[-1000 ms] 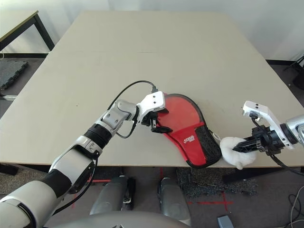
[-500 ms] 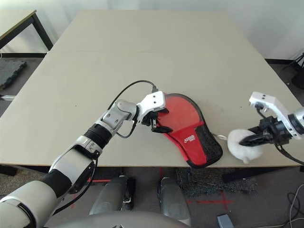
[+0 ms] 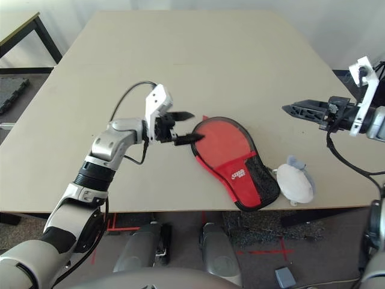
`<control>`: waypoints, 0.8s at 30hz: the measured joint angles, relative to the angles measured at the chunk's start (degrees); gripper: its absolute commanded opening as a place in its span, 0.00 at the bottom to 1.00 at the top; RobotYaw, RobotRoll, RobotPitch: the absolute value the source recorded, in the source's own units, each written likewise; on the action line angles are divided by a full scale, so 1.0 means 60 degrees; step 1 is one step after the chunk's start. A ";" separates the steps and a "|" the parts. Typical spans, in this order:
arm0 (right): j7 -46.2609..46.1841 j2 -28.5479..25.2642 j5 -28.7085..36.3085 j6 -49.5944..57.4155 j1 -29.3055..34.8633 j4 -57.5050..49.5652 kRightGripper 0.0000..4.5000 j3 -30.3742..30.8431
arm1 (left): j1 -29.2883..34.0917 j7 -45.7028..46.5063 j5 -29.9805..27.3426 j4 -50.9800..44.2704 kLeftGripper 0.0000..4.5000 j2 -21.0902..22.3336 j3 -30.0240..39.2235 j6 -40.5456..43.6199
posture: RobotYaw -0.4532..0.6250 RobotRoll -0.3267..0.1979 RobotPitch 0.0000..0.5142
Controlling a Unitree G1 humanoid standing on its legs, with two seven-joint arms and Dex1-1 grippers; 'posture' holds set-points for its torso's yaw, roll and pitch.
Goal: Store the ping-pong paddle in its case and zip it.
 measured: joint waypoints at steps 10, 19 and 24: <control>-0.6429 0.1735 -0.1446 -0.4763 -0.0416 0.2530 0.99 -0.0718 | 0.1147 0.5730 0.1438 0.2330 1.00 0.0534 0.2034 -0.4058 | 0.46 0.62 0.17; -0.8353 0.2322 -0.1509 -0.5535 -0.0521 0.3261 0.99 -0.1134 | 0.0753 0.7367 0.1785 0.4363 1.00 0.0920 0.2036 -0.4980 | 0.45 0.62 0.18; -0.8170 0.2402 -0.1411 -0.5481 -0.0577 0.3265 0.99 -0.1266 | 0.0742 0.7709 0.1762 0.4478 1.00 0.0995 0.2037 -0.5006 | 0.45 0.62 0.18</control>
